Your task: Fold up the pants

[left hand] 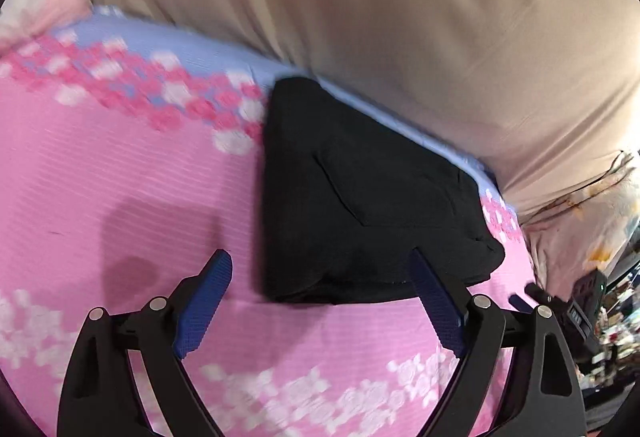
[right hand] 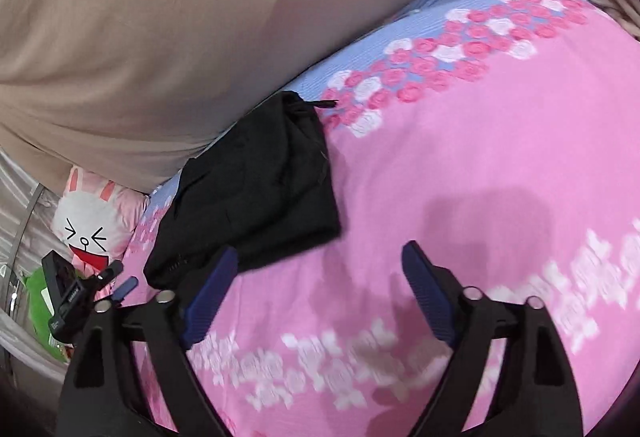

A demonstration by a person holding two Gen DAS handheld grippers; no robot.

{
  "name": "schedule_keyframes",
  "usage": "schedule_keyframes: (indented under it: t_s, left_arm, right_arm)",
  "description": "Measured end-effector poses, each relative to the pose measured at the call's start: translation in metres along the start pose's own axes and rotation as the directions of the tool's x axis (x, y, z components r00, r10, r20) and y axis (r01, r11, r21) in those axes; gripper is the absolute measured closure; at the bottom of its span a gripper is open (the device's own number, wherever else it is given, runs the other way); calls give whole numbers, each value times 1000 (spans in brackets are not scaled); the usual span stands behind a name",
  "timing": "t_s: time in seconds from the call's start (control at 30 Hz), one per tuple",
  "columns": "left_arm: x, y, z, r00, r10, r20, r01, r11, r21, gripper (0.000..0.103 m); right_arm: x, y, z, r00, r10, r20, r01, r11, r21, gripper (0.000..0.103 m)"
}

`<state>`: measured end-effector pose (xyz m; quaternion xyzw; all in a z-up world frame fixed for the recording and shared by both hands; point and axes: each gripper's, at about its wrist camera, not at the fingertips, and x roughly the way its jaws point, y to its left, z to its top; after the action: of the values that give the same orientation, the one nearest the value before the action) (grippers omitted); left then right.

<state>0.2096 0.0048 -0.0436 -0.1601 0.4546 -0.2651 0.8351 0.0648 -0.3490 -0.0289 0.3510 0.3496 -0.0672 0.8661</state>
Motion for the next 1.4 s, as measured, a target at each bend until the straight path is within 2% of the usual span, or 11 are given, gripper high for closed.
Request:
schedule_keyframes:
  t_s: [0.13, 0.17, 0.2, 0.3, 0.43, 0.53, 0.67, 0.77, 0.93, 1.13, 1.4]
  left_arm:
    - [38, 9, 3, 990, -75, -116, 62, 991, -115, 16]
    - [41, 12, 3, 990, -94, -104, 80, 987, -138, 15]
    - [42, 12, 5, 991, -99, -88, 86, 987, -138, 15]
    - [39, 9, 14, 992, -105, -63, 98, 989, -111, 54]
    - [16, 4, 27, 994, -108, -24, 106, 993, -57, 59]
    - [29, 11, 18, 997, -8, -77, 6, 1000, -29, 57]
    - [4, 6, 5, 998, 59, 13, -60, 998, 29, 58]
    - [-13, -14, 2, 980, 168, 109, -180, 978, 105, 58]
    - [-9, -41, -6, 945, 280, 168, -309, 933, 183, 58]
    - [-15, -54, -21, 900, 366, 234, -418, 877, 237, 52]
    - [-35, -67, -42, 872, 383, 306, -459, 855, 240, 35]
  right_arm:
    - [45, -2, 14, 995, 62, -83, -54, 994, 97, 17]
    - [57, 0, 15, 994, 65, -92, -55, 993, 105, 22]
    - [64, 2, 15, 992, 61, -108, -51, 994, 93, 49]
    - [55, 25, 15, 997, 45, -71, -43, 999, 19, 73]
    - [24, 46, 10, 999, 52, 4, -52, 996, -73, 69]
    - [39, 32, -3, 991, -132, -22, 128, 984, -122, 54]
    - [-3, 36, -12, 983, -147, 108, 159, 981, -108, 63]
    - [-19, 66, -14, 974, -149, 169, 182, 963, -199, 72]
    - [49, 62, -18, 943, -322, 89, 333, 892, -306, 71]
    - [-11, 94, -26, 930, -280, 237, 345, 888, -305, 70]
    - [-49, 95, -60, 908, -274, 318, 359, 899, -252, 65]
